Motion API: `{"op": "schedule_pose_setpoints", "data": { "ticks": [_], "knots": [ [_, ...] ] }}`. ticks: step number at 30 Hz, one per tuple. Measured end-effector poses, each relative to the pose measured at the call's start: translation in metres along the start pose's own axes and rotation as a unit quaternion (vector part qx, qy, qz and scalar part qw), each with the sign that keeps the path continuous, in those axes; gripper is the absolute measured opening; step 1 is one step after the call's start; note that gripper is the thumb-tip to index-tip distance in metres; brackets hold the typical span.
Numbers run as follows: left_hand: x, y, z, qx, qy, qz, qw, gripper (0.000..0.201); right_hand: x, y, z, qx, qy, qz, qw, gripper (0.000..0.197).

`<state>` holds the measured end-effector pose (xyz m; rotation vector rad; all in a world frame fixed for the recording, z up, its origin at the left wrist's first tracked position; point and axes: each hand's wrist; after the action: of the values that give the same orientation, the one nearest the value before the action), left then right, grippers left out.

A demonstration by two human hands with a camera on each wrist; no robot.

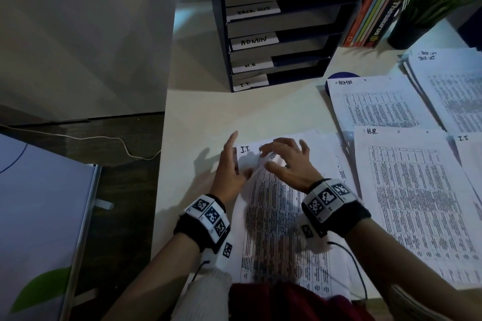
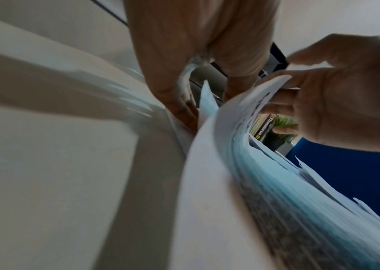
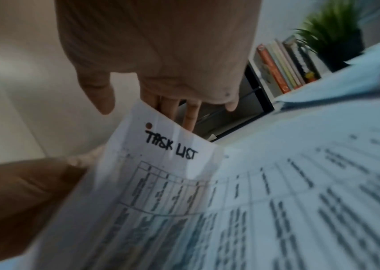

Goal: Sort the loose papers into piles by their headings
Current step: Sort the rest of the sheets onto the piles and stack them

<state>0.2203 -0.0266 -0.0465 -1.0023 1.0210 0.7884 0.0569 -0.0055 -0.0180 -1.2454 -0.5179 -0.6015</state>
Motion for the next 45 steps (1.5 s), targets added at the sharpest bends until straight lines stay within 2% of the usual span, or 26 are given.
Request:
{"op": "schedule_pose_setpoints", "data": {
  "ticks": [2,3,5,7,8,10,12,14,15,17,19,20,21,23,25,28,30,32,34,37,38,40,42,44,45],
  "knots": [
    [-0.001,-0.001,0.002,0.0,0.02,-0.062,0.998,0.052,-0.003,-0.006,-0.008,0.013,0.022,0.053,0.998,0.031],
    [-0.003,-0.002,0.004,0.002,0.007,-0.075,0.997,0.04,-0.005,-0.009,-0.012,0.0,0.038,0.065,0.997,0.026],
    [-0.006,-0.002,0.01,0.015,-0.004,-0.08,0.997,0.055,-0.004,-0.014,-0.018,-0.012,0.059,0.083,0.995,0.028],
    [-0.008,-0.001,0.015,0.032,0.022,-0.159,0.986,0.077,-0.001,-0.017,-0.024,-0.024,0.044,0.104,0.993,0.02],
    [-0.008,0.0,0.017,0.036,0.026,-0.182,0.982,0.077,0.002,-0.02,-0.026,-0.038,0.025,0.085,0.995,0.014],
    [-0.012,0.002,0.019,0.026,0.02,-0.125,0.992,0.056,0.013,-0.03,-0.025,-0.068,-0.017,-0.009,0.997,0.008],
    [-0.021,0.004,0.021,-0.01,-0.002,-0.046,0.999,0.034,0.025,-0.045,-0.022,-0.091,-0.038,-0.09,0.991,0.008],
    [-0.032,0.003,0.021,-0.059,0.008,-0.03,0.998,0.025,0.029,-0.062,-0.015,-0.141,-0.042,-0.144,0.979,0.01],
    [-0.042,0.001,0.02,-0.081,0.024,-0.015,0.996,0.023,0.024,-0.071,-0.012,-0.194,-0.035,-0.154,0.968,0.015],
    [-0.065,-0.003,0.013,-0.112,0.059,0.029,0.991,0.018,0.004,-0.088,-0.004,-0.315,0.018,-0.175,0.933,0.042],
    [-0.091,-0.003,0.005,-0.119,0.088,0.086,0.985,0.017,-0.02,-0.105,0.007,-0.378,0.091,-0.244,0.888,0.072],
    [-0.104,-0.001,0.0,-0.119,0.099,0.111,0.982,0.018,-0.031,-0.113,0.013,-0.381,0.126,-0.286,0.87,0.08],
    [-0.115,0.002,-0.007,-0.122,0.106,0.125,0.979,0.019,-0.042,-0.119,0.018,-0.363,0.147,-0.337,0.857,0.079],
    [-0.136,0.016,-0.02,-0.134,0.106,0.151,0.974,0.018,-0.056,-0.129,0.029,-0.268,0.133,-0.459,0.836,0.055],
    [-0.152,0.037,-0.033,-0.148,0.094,0.181,0.968,0.017,-0.068,-0.138,0.039,-0.215,0.099,-0.503,0.831,0.031],
    [-0.175,0.079,-0.046,-0.121,0.054,0.189,0.973,0.025,-0.089,-0.17,0.054,-0.243,0.089,-0.484,0.836,0.021],
    [-0.184,0.11,-0.052,-0.063,0.05,0.168,0.983,0.019,-0.11,-0.2,0.063,-0.272,0.08,-0.492,0.823,0.023],
    [-0.192,0.143,-0.062,-0.012,0.059,0.126,0.99,0.021,-0.137,-0.23,0.069,-0.294,0.079,-0.492,0.816,0.019],
    [-0.201,0.174,-0.075,-0.025,0.063,0.081,0.994,0.02,-0.169,-0.259,0.069,-0.321,0.093,-0.437,0.835,0.022],
    [-0.225,0.214,-0.098,-0.084,0.087,0.04,0.992,0.016,-0.225,-0.293,0.066,-0.317,0.133,-0.267,0.9,0.022],
    [-0.234,0.225,-0.105,-0.103,0.102,0.024,0.989,0.019,-0.243,-0.3,0.066,-0.288,0.159,-0.194,0.924,0.025],
    [-0.249,0.245,-0.121,-0.136,0.118,-0.007,0.984,0.023,-0.278,-0.305,0.066,-0.183,0.198,-0.035,0.962,0.041],
    [-0.257,0.263,-0.134,-0.152,0.121,-0.024,0.981,0.025,-0.299,-0.301,0.068,-0.054,0.225,0.119,0.966,0.065],
    [-0.263,0.281,-0.143,-0.151,0.129,-0.036,0.979,0.026,-0.311,-0.293,0.069,0.05,0.232,0.229,0.944,0.088],
    [-0.265,0.29,-0.145,-0.147,0.13,-0.043,0.98,0.027,-0.314,-0.289,0.07,0.08,0.229,0.265,0.933,0.093]
  ]
}}
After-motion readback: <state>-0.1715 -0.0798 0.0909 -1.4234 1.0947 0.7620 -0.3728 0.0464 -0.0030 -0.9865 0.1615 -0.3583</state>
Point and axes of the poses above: each hand's wrist, its own z-axis away from the middle knuckle, its own y-axis out of the palm, x = y × z, and after that the axes turned 6 degrees about y, right-handed
